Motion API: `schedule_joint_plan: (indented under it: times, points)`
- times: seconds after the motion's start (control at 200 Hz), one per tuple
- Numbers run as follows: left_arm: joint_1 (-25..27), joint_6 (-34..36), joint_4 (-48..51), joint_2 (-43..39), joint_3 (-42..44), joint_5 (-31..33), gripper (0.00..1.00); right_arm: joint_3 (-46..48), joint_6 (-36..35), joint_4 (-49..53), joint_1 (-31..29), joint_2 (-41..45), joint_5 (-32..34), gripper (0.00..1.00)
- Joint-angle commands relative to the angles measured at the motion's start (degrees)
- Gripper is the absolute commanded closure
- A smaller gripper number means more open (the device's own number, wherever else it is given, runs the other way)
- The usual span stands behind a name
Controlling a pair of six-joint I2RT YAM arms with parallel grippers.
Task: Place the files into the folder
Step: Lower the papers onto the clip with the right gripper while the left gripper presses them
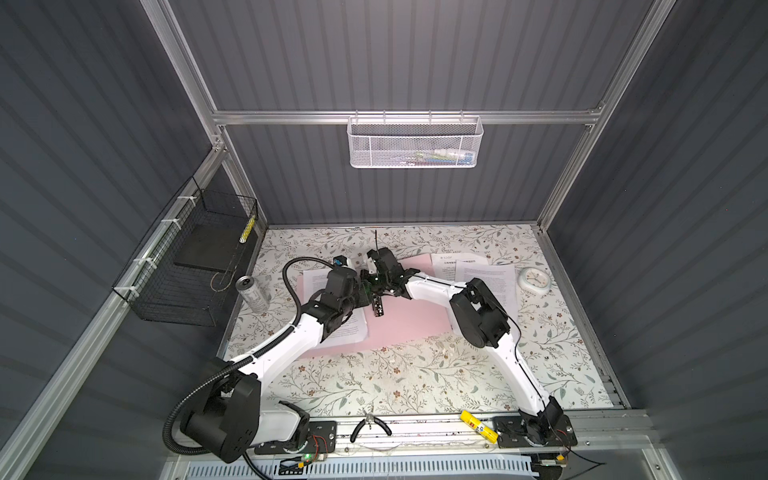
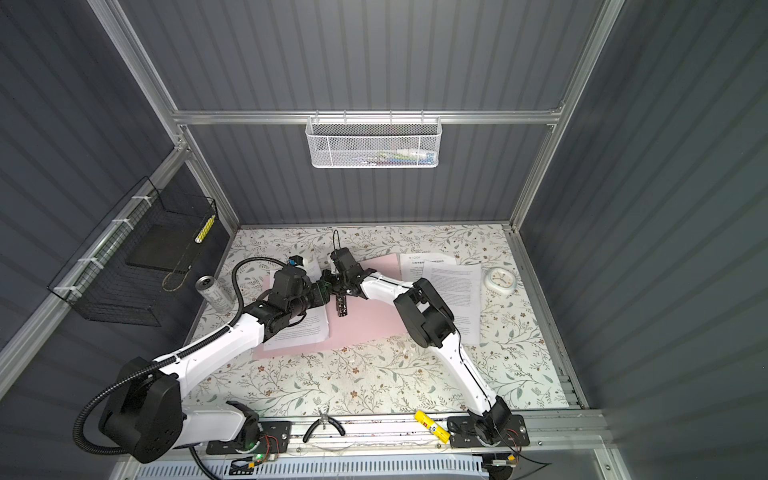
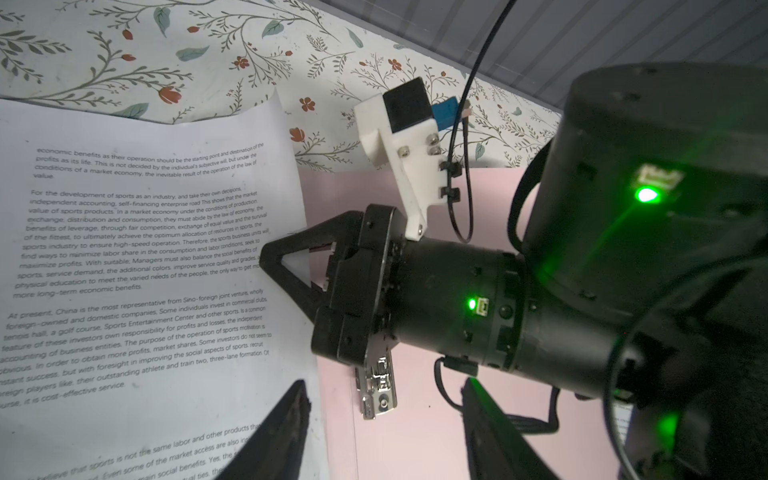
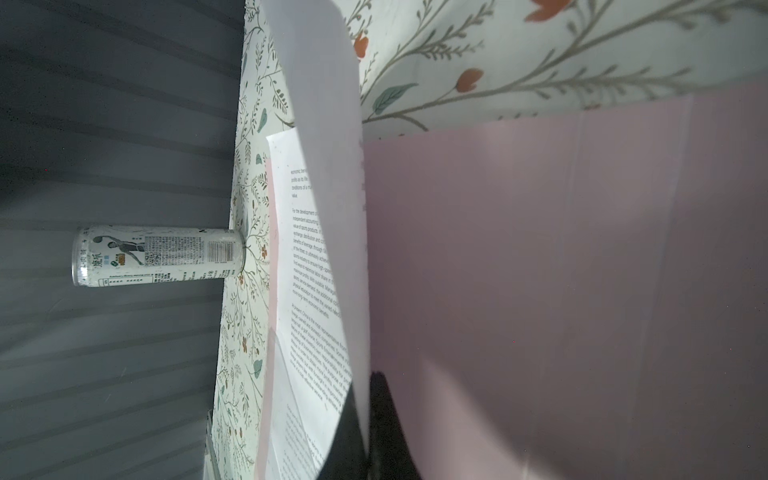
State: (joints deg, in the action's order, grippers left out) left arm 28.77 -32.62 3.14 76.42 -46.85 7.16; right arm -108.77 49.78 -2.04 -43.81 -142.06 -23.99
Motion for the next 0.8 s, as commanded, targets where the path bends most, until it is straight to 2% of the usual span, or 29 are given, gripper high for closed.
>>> schedule_joint_plan:
  times: [0.0, 0.665, 0.691, 0.796]
  points:
    - [-0.29, -0.57, -0.49, 0.48, 0.36, -1.05, 0.40, -1.40, 0.54, 0.29, -0.77, -0.92, 0.18, 1.00]
    - [-0.24, -1.22, -1.47, 1.64, 1.59, -0.99, 0.41, -3.14, 7.06, 4.63, -1.89, -2.95, 4.12, 1.00]
    - [-0.29, -1.24, -1.55, 1.79, 1.62, -0.94, 0.41, -2.76, 7.09, 4.63, -1.89, -2.67, 6.38, 1.00]
    - [-0.23, -1.22, -1.47, 2.23, 1.35, -1.27, 0.41, 0.05, 7.41, 4.13, -1.63, -0.83, 8.16, 1.00]
